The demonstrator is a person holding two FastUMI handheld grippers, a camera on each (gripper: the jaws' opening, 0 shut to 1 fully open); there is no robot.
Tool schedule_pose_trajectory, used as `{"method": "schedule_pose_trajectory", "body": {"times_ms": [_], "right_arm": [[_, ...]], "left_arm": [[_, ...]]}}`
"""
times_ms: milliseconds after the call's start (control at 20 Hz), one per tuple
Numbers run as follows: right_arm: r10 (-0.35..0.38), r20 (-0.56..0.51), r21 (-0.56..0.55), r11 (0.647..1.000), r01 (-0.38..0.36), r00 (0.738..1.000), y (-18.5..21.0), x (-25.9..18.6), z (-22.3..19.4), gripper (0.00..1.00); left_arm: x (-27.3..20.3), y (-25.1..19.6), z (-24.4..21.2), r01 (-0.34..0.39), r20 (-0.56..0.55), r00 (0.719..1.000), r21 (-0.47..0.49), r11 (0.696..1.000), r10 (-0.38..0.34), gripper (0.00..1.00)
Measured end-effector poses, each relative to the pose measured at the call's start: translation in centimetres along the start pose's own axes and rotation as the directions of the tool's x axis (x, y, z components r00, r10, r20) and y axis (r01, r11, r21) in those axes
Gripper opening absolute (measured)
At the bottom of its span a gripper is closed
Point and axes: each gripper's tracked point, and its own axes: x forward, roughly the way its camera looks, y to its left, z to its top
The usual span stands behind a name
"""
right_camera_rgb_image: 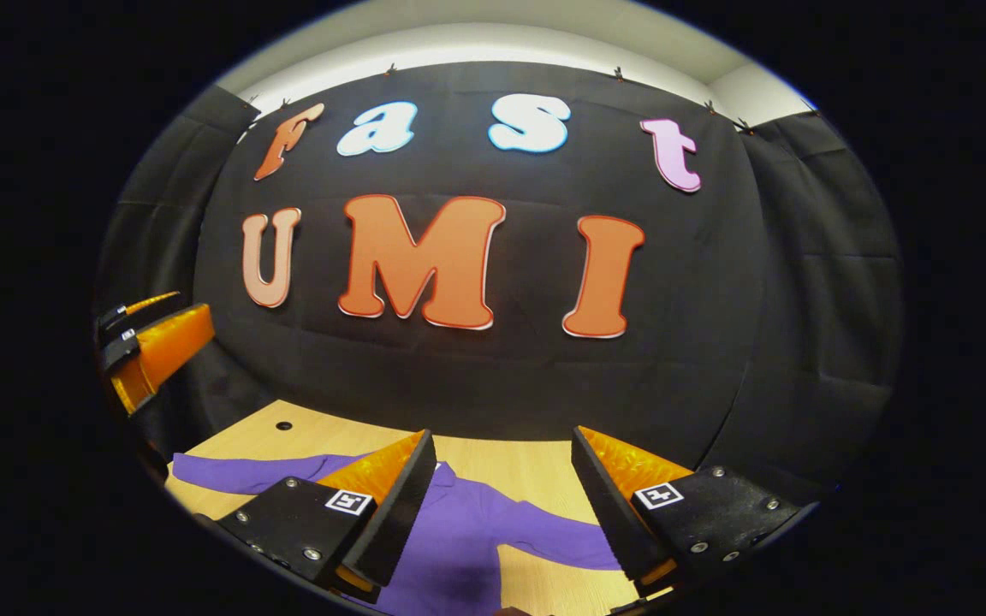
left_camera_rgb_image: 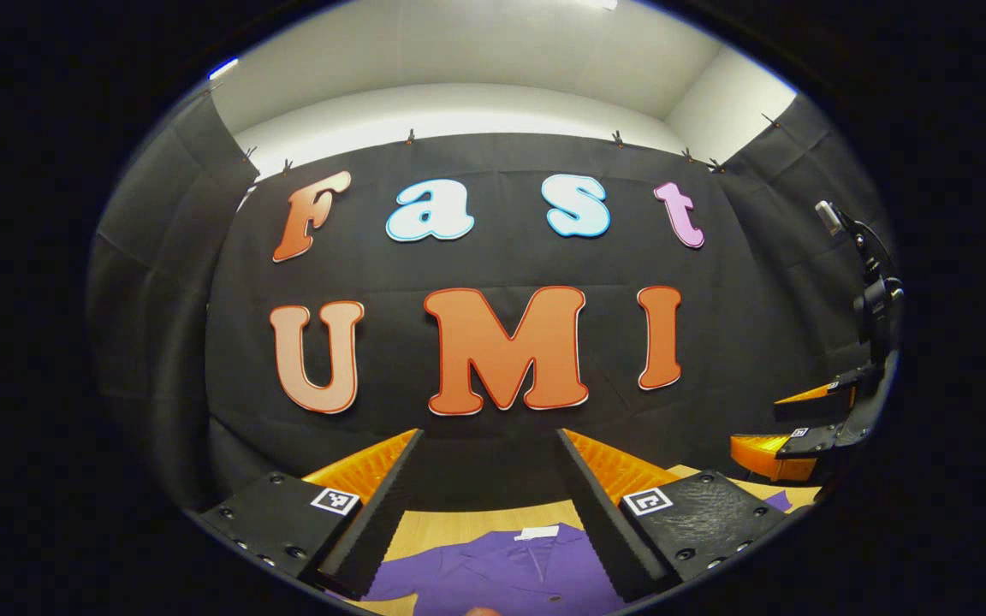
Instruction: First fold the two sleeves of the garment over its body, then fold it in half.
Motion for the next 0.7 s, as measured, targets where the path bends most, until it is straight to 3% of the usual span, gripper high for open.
{"method": "schedule_pose_trajectory", "body": {"times_ms": [150,200,250,400,700], "right_arm": [[-0.056,-0.066,0.012,0.998,0.057,0.996,-2.2,0.3,-2.4,0.95],[-0.072,-0.079,0.019,0.997,0.073,0.994,-3.0,0.5,-3.1,1.00],[-0.089,-0.098,0.026,0.995,0.092,0.991,-3.8,0.6,-3.8,0.95],[-0.150,-0.154,0.020,0.988,0.155,0.977,-7.2,1.1,-6.0,0.95],[-0.251,-0.294,-0.001,0.965,0.263,0.922,-13.3,1.9,-12.8,0.95]], "left_arm": [[-0.1,-0.2,0.2,-0.005,0.010,1.000,0.001,1.000,0.005,0.94],[-0.1,-0.2,0.2,-0.007,0.013,1.000,0.002,1.000,0.007,0.96],[0.0,-0.3,0.1,-0.007,0.009,1.000,0.006,1.000,0.007,0.94],[0.1,-0.1,0.3,-0.019,0.011,1.000,0.019,1.000,0.019,0.95],[0.0,-0.3,-0.1,-0.035,0.005,0.999,0.044,0.998,0.035,0.95]]}}
